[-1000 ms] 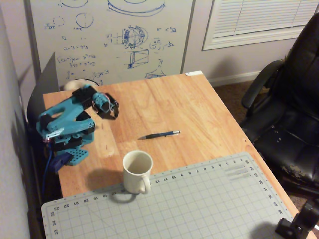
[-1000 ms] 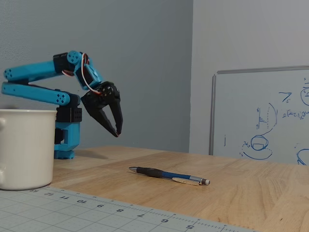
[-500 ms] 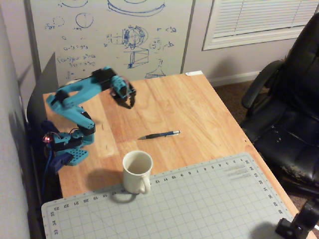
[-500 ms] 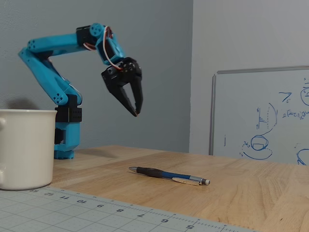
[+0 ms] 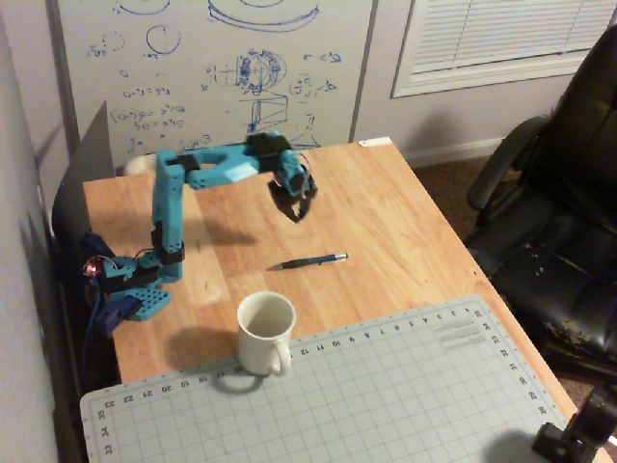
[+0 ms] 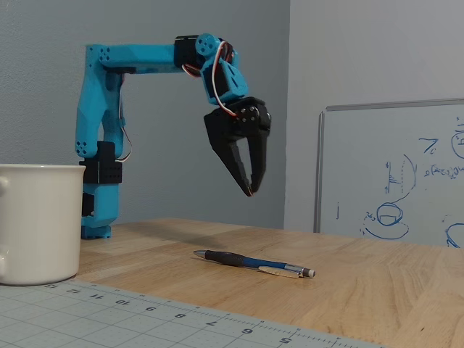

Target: Touch the pen.

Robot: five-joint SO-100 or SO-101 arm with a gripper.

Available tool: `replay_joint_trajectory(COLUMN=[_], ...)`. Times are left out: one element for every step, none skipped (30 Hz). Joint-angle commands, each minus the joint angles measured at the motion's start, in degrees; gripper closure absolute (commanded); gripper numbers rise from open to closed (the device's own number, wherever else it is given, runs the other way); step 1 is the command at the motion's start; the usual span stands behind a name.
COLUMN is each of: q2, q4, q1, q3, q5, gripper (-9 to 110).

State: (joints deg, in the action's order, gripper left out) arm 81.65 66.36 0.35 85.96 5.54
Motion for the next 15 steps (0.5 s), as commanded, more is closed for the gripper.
replay_joint_trajectory(q2=[-2.8, -3.8, -4.7, -5.4, -6.2, -6.9, -7.4, -7.8, -8.3, -8.8, -9.2, -9.7, -10.3, -11.0, -11.7], q4=[-0.5, -0.5, -0.5, -0.5, -0.5, -0.5, -0.5, -0.5, -0.5, -0.5, -0.5, -0.5, -0.5, -0.5, -0.5], q1=[3.1, 3.9, 4.6, 5.4, 6.2, 7.0, 7.8, 8.5, 9.1, 9.5, 9.7, 9.7, 9.7, 9.6, 9.4], q3=[-9.5, -10.6, -11.5, -12.3, -13.0, -13.5, -13.8, -14.0, -14.0, -14.0, -14.0, -13.9, -13.7, -13.5, -13.4], q5=[0.3, 0.3, 0.3, 0.3, 0.3, 0.3, 0.4, 0.4, 0.4, 0.4, 0.4, 0.4, 0.2, -0.1, -0.3], gripper=[101, 101, 101, 101, 101, 101, 101, 101, 101, 101, 101, 101, 101, 101, 101])
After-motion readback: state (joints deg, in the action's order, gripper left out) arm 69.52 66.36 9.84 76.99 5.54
